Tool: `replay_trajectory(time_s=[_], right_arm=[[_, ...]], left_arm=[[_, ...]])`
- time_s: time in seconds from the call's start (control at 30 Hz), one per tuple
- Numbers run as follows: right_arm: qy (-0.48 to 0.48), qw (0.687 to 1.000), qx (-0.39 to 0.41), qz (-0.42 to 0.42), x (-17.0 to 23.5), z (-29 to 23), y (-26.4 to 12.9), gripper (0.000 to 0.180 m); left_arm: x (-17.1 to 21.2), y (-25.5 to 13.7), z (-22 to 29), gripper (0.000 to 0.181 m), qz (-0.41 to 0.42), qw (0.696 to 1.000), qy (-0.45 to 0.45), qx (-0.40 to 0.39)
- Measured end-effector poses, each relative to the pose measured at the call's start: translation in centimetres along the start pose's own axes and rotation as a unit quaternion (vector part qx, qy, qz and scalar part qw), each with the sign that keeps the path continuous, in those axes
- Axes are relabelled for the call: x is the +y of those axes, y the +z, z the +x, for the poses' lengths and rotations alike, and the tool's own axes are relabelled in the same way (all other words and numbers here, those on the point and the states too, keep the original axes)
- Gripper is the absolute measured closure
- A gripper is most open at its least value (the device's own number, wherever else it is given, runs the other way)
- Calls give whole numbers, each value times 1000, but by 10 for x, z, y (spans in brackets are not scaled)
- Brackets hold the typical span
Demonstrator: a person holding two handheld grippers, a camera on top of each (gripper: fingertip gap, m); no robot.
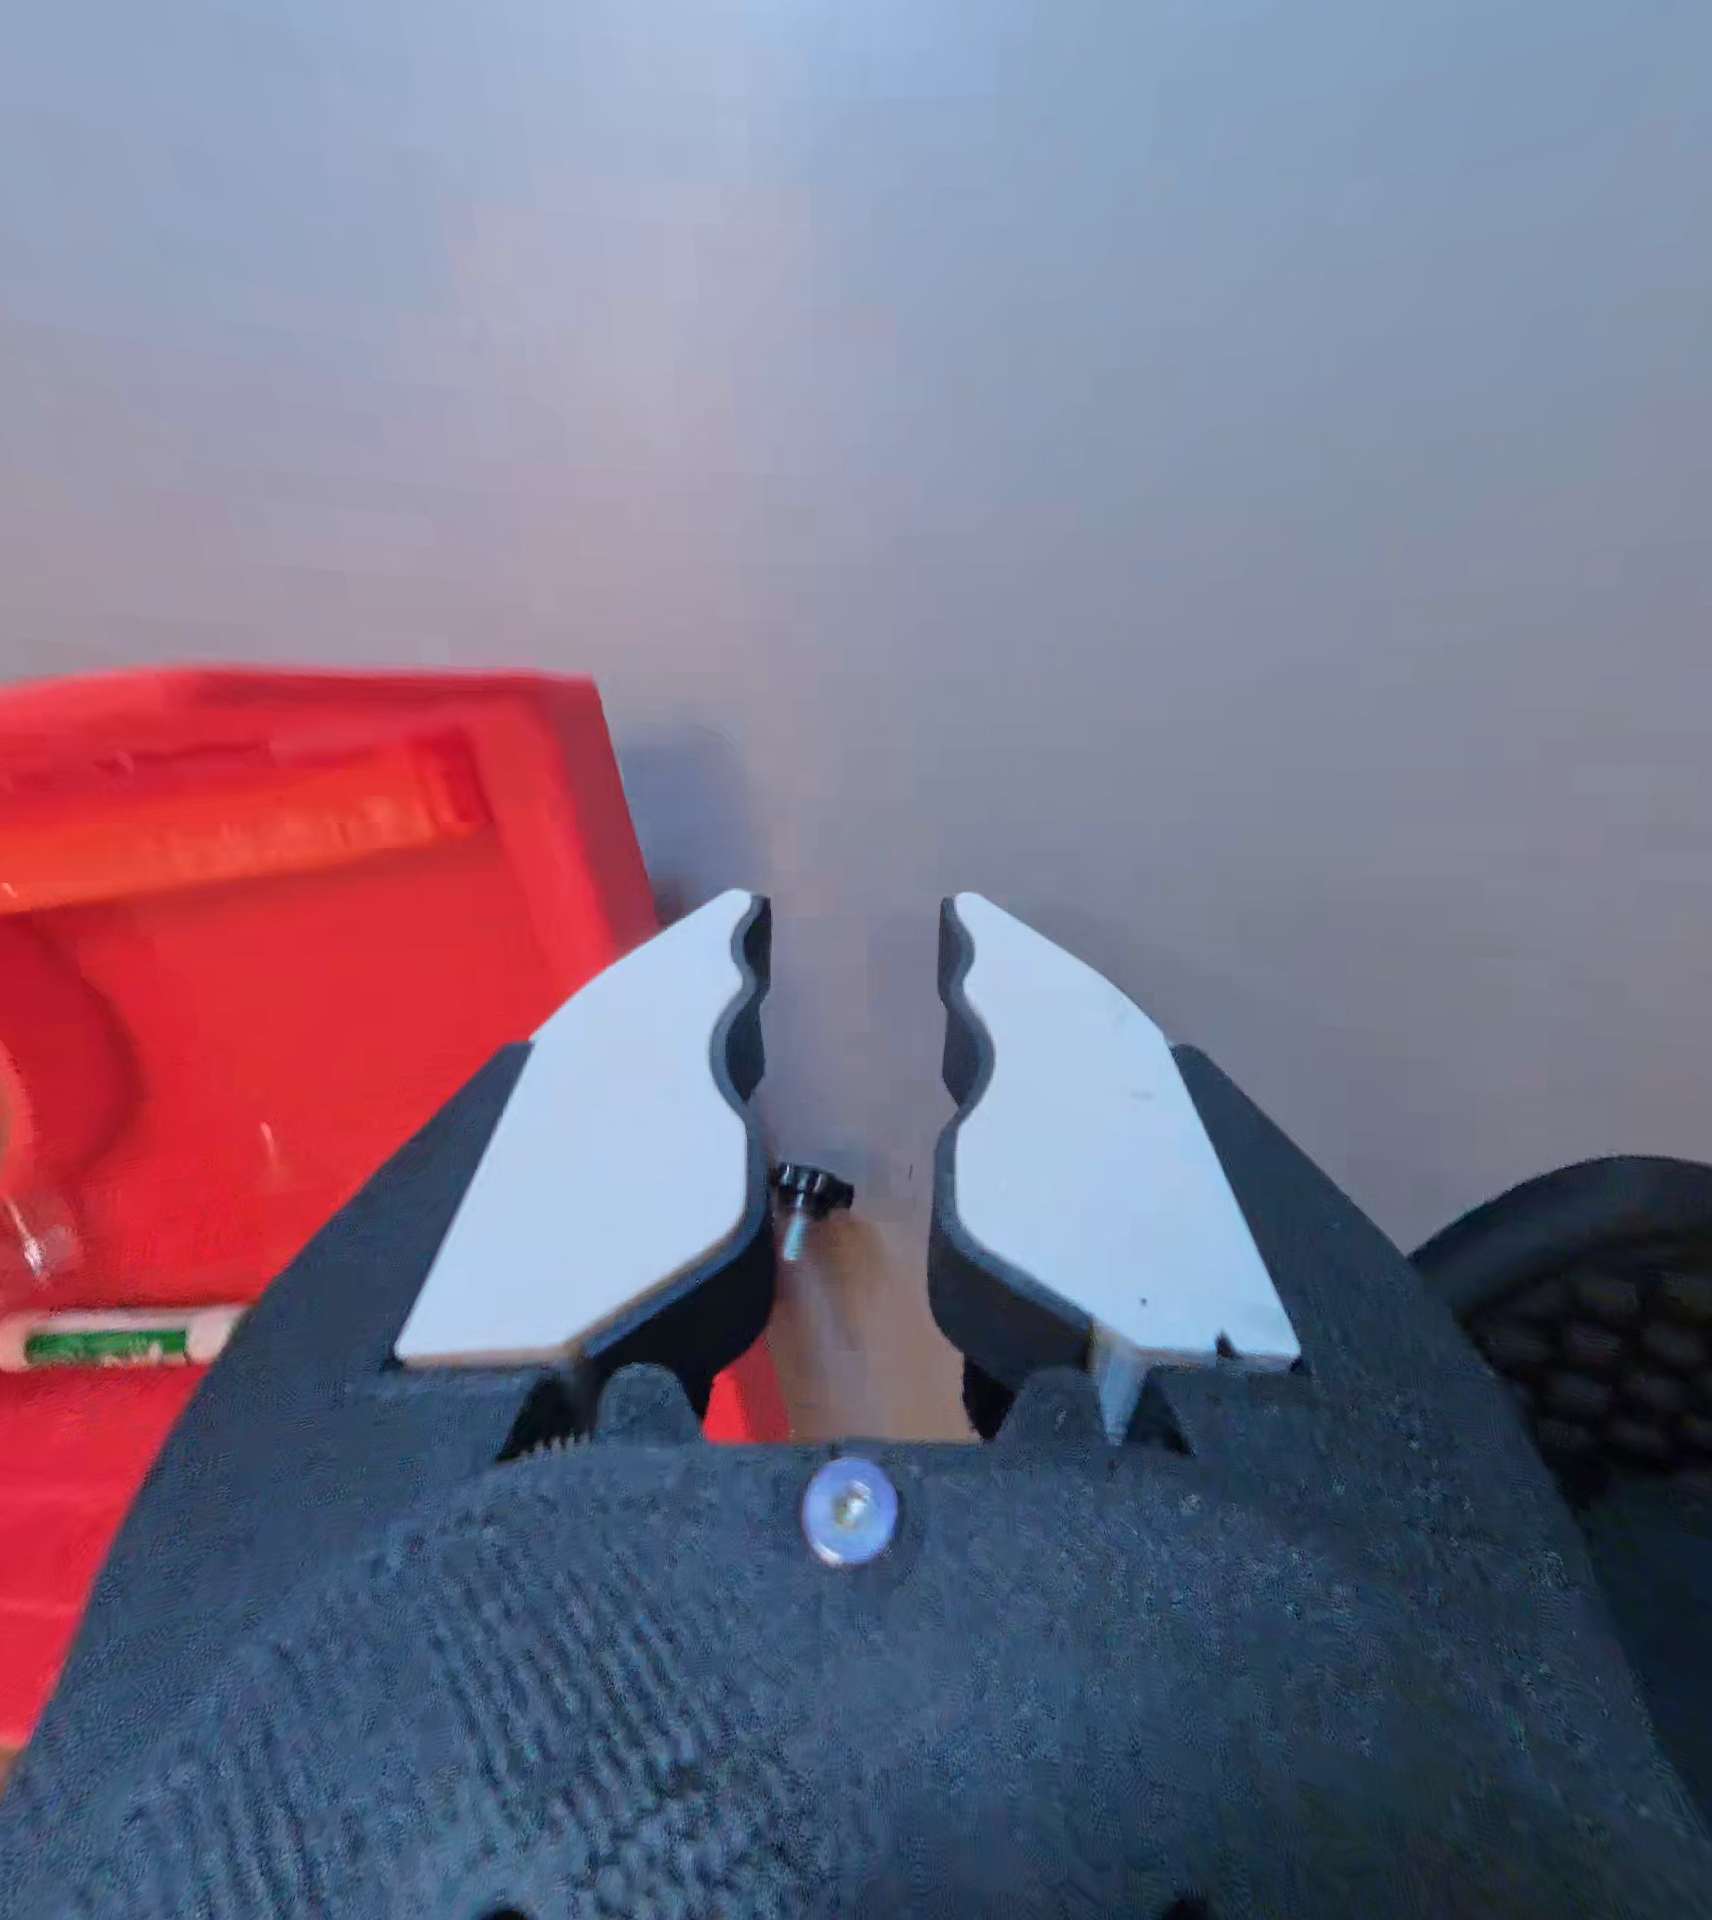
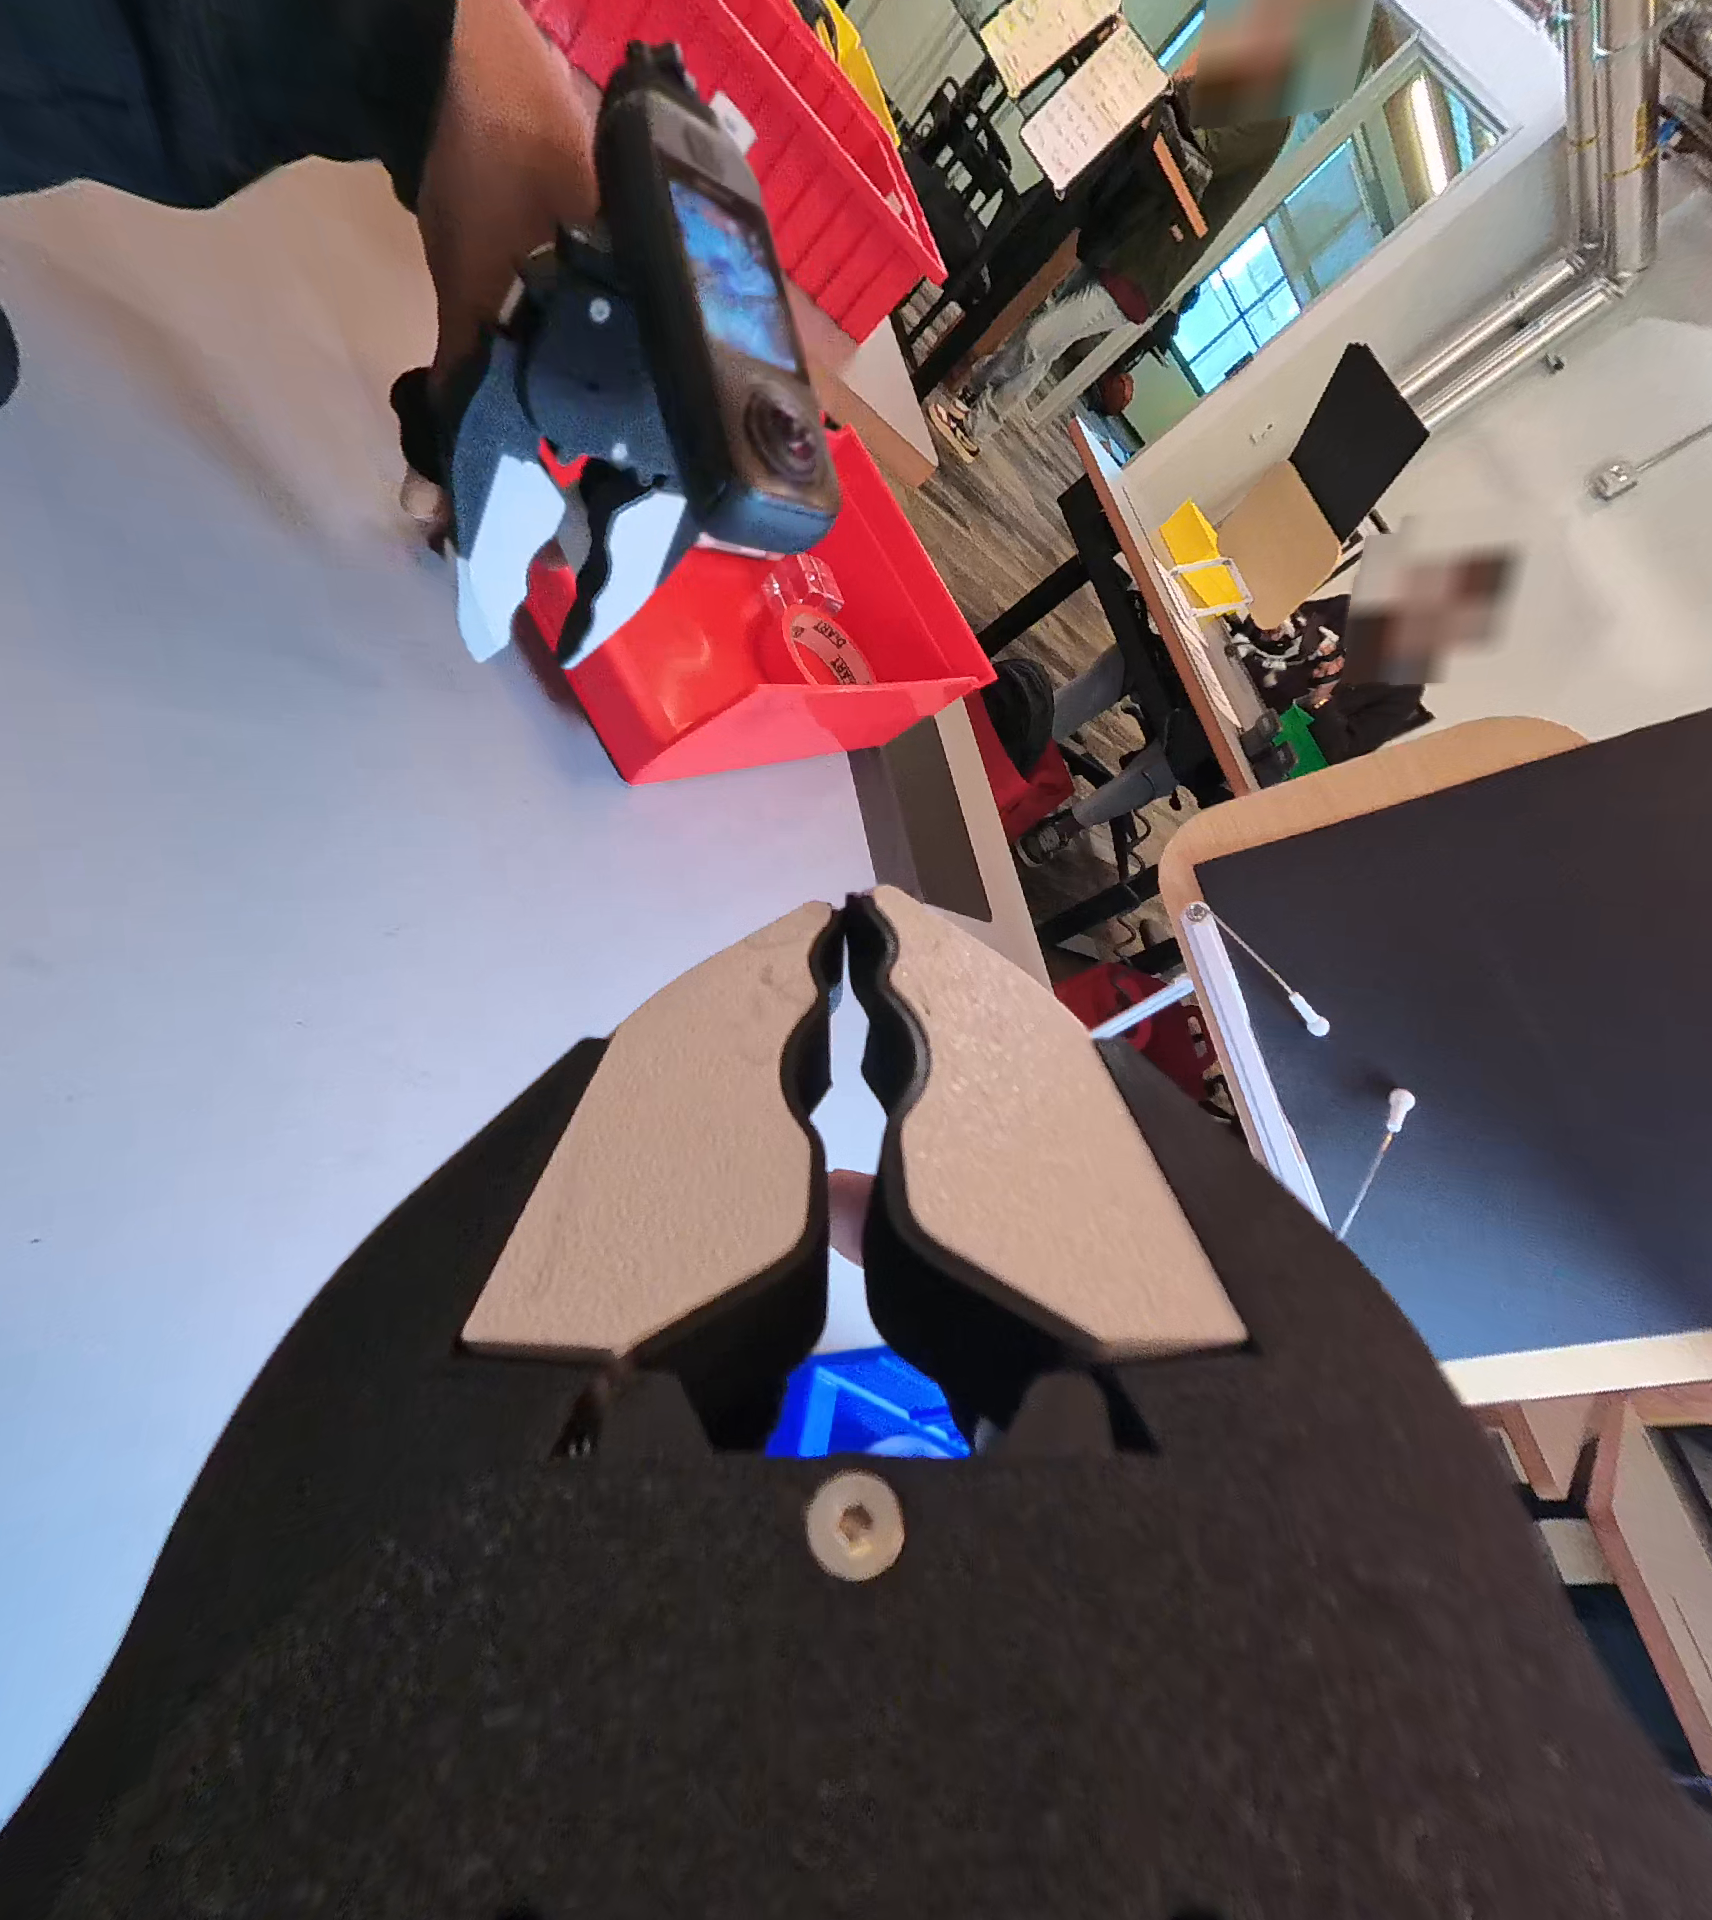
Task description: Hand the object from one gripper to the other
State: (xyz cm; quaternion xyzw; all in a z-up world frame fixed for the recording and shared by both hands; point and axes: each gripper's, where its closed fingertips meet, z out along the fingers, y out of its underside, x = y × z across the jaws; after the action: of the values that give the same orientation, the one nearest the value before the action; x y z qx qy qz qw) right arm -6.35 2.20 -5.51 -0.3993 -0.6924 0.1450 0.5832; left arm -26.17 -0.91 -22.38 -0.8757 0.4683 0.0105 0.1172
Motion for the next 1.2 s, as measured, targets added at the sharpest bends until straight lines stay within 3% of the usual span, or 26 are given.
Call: replay_trajectory(time_s=[0.17, 0.37, 0.53, 0.77, 0.93, 1.0, 1.1, 1.2], right_arm=[[7, 1000, 13, -8, 7, 10, -3, 179], [6, 1000, 13, -23, 15, 10, 1, 179], [11, 1000, 18, -21, 15, 14, -2, 179], [11, 1000, 18, -17, 12, 14, -3, 179], [12, 1000, 19, -9, 8, 14, -6, 179], [9, 1000, 20, -6, 6, 14, -6, 179], [7, 1000, 12, 15, -3, 9, -6, 179], [9, 998, -2, 69, -23, -1, -1, 179]], left_arm=[[21, 2, 5, 149, -30, 1000, 1, 5], [102, -4, 8, 149, -148, 989, -16, -9], [155, -12, 13, 148, -179, 983, -40, -18], [171, 4, 13, 147, -149, 987, -58, -35], [171, 9, 9, 157, -126, 989, -55, -61], [160, 8, 14, 156, -90, 993, -43, -58], [98, -16, 21, 157, 97, 992, -50, -66], [13, -67, 26, 157, 329, 938, -92, -59]])
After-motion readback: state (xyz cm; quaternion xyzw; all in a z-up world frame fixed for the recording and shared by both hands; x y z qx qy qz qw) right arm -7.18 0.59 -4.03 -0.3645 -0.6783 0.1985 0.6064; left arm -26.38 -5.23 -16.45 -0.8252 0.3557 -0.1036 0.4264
